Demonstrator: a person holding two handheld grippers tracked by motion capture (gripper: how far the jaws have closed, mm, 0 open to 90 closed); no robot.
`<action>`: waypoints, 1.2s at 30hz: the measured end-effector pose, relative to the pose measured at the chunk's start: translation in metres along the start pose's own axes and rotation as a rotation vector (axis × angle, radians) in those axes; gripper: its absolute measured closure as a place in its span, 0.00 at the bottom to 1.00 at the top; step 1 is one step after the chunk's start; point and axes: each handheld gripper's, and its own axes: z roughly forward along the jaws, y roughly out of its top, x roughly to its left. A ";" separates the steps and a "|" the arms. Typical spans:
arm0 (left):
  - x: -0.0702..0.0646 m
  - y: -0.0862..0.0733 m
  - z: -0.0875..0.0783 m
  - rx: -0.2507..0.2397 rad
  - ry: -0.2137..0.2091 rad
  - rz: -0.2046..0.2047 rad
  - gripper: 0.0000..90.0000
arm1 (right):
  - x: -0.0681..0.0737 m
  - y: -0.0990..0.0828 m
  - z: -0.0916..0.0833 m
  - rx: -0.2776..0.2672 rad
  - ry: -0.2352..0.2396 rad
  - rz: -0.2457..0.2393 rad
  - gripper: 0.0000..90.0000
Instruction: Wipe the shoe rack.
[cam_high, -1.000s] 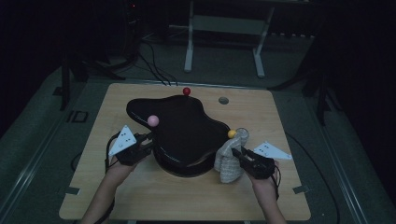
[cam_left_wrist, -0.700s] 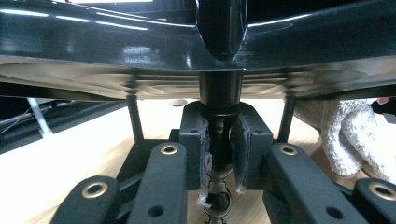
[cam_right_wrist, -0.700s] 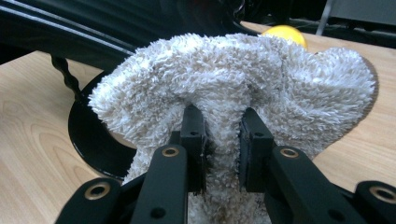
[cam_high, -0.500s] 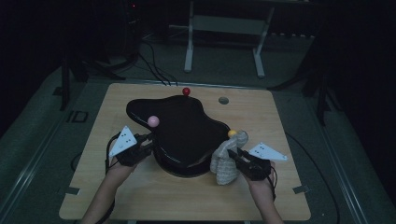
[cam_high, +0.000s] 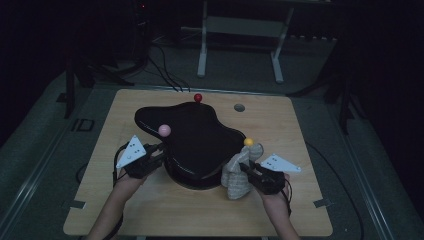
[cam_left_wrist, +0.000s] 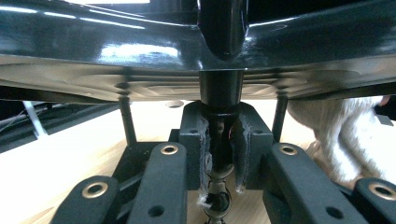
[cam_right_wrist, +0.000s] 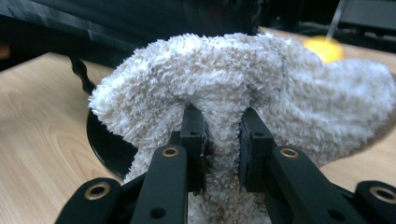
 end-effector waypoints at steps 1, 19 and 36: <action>0.000 0.000 0.000 0.000 0.000 0.000 0.83 | 0.000 -0.002 0.001 0.007 -0.002 -0.001 0.84; 0.000 -0.001 0.000 -0.006 -0.010 0.001 0.83 | 0.009 0.016 -0.012 -0.060 0.004 -0.009 0.83; -0.001 0.000 0.000 -0.001 -0.015 0.005 0.83 | 0.019 0.012 -0.002 -0.012 0.029 -0.005 0.83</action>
